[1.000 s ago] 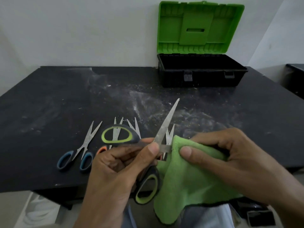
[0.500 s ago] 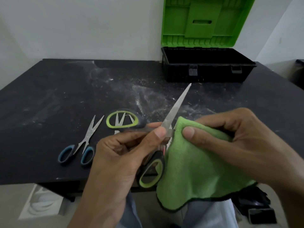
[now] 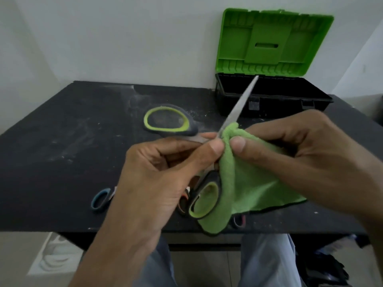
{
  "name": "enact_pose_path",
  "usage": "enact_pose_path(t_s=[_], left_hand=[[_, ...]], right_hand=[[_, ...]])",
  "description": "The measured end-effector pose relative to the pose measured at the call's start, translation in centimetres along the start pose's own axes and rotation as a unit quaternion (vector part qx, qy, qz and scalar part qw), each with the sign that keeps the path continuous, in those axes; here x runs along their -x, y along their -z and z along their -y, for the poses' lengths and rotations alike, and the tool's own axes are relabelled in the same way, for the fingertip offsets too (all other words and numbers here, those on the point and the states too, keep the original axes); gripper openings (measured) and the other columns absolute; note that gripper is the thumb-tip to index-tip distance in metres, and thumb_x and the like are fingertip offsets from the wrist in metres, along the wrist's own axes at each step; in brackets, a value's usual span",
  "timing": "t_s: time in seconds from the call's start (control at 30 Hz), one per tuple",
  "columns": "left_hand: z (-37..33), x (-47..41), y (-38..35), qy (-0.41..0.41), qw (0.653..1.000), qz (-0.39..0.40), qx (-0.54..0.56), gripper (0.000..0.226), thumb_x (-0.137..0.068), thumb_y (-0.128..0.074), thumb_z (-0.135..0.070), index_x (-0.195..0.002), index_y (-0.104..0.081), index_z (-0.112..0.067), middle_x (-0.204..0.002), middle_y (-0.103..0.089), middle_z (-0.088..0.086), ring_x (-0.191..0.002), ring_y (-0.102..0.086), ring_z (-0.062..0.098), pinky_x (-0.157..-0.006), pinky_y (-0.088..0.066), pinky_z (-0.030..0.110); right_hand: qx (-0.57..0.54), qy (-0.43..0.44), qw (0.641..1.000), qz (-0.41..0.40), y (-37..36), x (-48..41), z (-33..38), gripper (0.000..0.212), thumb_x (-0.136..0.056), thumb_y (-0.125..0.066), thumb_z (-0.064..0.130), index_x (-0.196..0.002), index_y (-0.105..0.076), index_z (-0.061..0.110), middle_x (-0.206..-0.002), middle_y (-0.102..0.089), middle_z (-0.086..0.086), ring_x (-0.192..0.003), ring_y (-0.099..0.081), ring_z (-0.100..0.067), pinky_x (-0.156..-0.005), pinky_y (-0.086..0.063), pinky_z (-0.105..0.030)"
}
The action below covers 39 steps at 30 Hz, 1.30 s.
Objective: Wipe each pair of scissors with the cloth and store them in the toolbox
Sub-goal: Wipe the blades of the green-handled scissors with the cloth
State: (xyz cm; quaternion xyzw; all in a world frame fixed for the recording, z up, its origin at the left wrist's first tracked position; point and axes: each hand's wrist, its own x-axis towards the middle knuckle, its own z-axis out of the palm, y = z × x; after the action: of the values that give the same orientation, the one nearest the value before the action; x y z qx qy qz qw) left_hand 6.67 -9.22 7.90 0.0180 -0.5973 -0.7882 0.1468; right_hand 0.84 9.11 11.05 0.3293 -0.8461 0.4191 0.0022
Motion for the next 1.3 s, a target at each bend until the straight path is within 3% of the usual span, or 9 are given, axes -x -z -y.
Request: enact_pose_path(t_s=[0.07, 0.2, 0.4, 0.53, 0.67, 0.87, 1.0, 1.1, 1.3], left_hand=[[-0.6, -0.2, 0.4, -0.012, 1.0, -0.014, 0.006, 0.02, -0.06, -0.077, -0.021, -0.076, -0.081, -0.01, -0.087, -0.08, 0.003, -0.082, -0.077, 0.019, -0.071, -0.058, 0.022], [-2.5, -0.3, 1.6, -0.028, 0.999, -0.039, 0.018, 0.015, -0.061, -0.077, -0.021, -0.074, -0.081, -0.013, -0.085, -0.08, 0.004, -0.08, -0.076, 0.018, -0.07, -0.059, 0.022], [-5.0, -0.6, 3.5, -0.02, 0.998, -0.049, 0.043, 0.015, -0.063, -0.076, -0.021, -0.075, -0.082, -0.014, -0.084, -0.079, 0.005, -0.075, -0.076, 0.017, -0.067, -0.059, 0.023], [-6.1, -0.6, 5.0, -0.003, 0.999, -0.043, 0.03, 0.019, -0.063, -0.077, -0.022, -0.079, -0.082, -0.012, -0.086, -0.079, 0.007, -0.078, -0.076, 0.019, -0.067, -0.059, 0.022], [-6.4, 0.0, 6.5, 0.013, 0.998, -0.056, 0.015, 0.019, -0.063, -0.077, -0.019, -0.078, -0.081, -0.01, -0.084, -0.079, 0.008, -0.075, -0.076, 0.019, -0.063, -0.057, 0.019], [-4.8, 1.4, 7.0, 0.075, 0.993, -0.087, 0.009, 0.018, -0.069, -0.077, -0.013, -0.085, -0.081, -0.006, -0.085, -0.079, 0.01, -0.078, -0.077, 0.02, -0.064, -0.057, 0.017], [-4.6, 0.9, 7.0, 0.063, 0.992, -0.112, 0.009, 0.021, -0.063, -0.077, -0.018, -0.083, -0.081, -0.01, -0.082, -0.079, 0.009, -0.073, -0.076, 0.017, -0.062, -0.058, 0.02], [-4.3, 0.8, 6.2, 0.023, 0.993, -0.116, 0.014, 0.02, -0.065, -0.077, -0.017, -0.082, -0.08, -0.01, -0.082, -0.079, 0.008, -0.073, -0.076, 0.017, -0.066, -0.06, 0.023], [-3.5, 0.9, 4.5, 0.014, 0.995, -0.095, 0.025, 0.016, -0.064, -0.078, -0.018, -0.079, -0.081, -0.013, -0.083, -0.079, 0.004, -0.076, -0.076, 0.017, -0.067, -0.059, 0.023]], right_hand=[[0.005, 0.006, 1.0, 0.015, -0.4, -0.7, 0.7, 0.052, -0.101, -0.06, 0.055, -0.094, -0.079, 0.007, -0.083, -0.076, -0.021, -0.071, -0.071, -0.042, -0.054, -0.054, -0.057], [-0.002, 0.007, 0.998, 0.059, -0.4, -1.8, 2.2, 0.052, -0.101, -0.054, 0.054, -0.087, -0.071, 0.007, -0.073, -0.064, -0.018, -0.06, -0.06, -0.033, -0.049, -0.045, -0.048], [-0.045, -0.031, 0.991, 0.118, -0.4, -3.6, 4.9, 0.042, -0.092, -0.062, 0.051, -0.098, -0.079, 0.013, -0.084, -0.078, -0.014, -0.072, -0.076, -0.038, -0.06, -0.057, -0.064], [-0.059, -0.012, 0.991, 0.116, -1.4, -4.5, 6.0, 0.04, -0.096, -0.059, 0.047, -0.088, -0.077, 0.012, -0.074, -0.075, -0.01, -0.061, -0.072, -0.032, -0.049, -0.054, -0.046], [-0.067, -0.021, 0.989, 0.134, -3.1, -4.6, 5.7, 0.048, -0.101, -0.056, 0.05, -0.085, -0.071, 0.008, -0.072, -0.066, -0.019, -0.058, -0.065, -0.036, -0.045, -0.046, -0.041], [-0.08, -0.06, 0.977, 0.188, -4.3, -4.7, 4.6, 0.043, -0.101, -0.056, 0.046, -0.1, -0.077, 0.01, -0.082, -0.075, -0.016, -0.072, -0.073, -0.038, -0.06, -0.057, -0.053], [-0.07, -0.035, 0.982, 0.172, -4.5, -4.8, 4.4, 0.048, -0.101, -0.055, 0.048, -0.093, -0.074, 0.005, -0.079, -0.071, -0.021, -0.066, -0.07, -0.038, -0.052, -0.052, -0.043], [-0.081, -0.033, 0.983, 0.161, -3.7, -4.6, 4.4, 0.045, -0.099, -0.058, 0.045, -0.102, -0.079, 0.005, -0.087, -0.078, -0.02, -0.078, -0.076, -0.042, -0.062, -0.059, -0.057], [-0.102, -0.017, 0.99, 0.091, -1.9, -3.7, 3.7, 0.029, -0.091, -0.07, 0.04, -0.097, -0.086, 0.016, -0.089, -0.083, -0.012, -0.084, -0.079, -0.038, -0.076, -0.059, -0.067]])
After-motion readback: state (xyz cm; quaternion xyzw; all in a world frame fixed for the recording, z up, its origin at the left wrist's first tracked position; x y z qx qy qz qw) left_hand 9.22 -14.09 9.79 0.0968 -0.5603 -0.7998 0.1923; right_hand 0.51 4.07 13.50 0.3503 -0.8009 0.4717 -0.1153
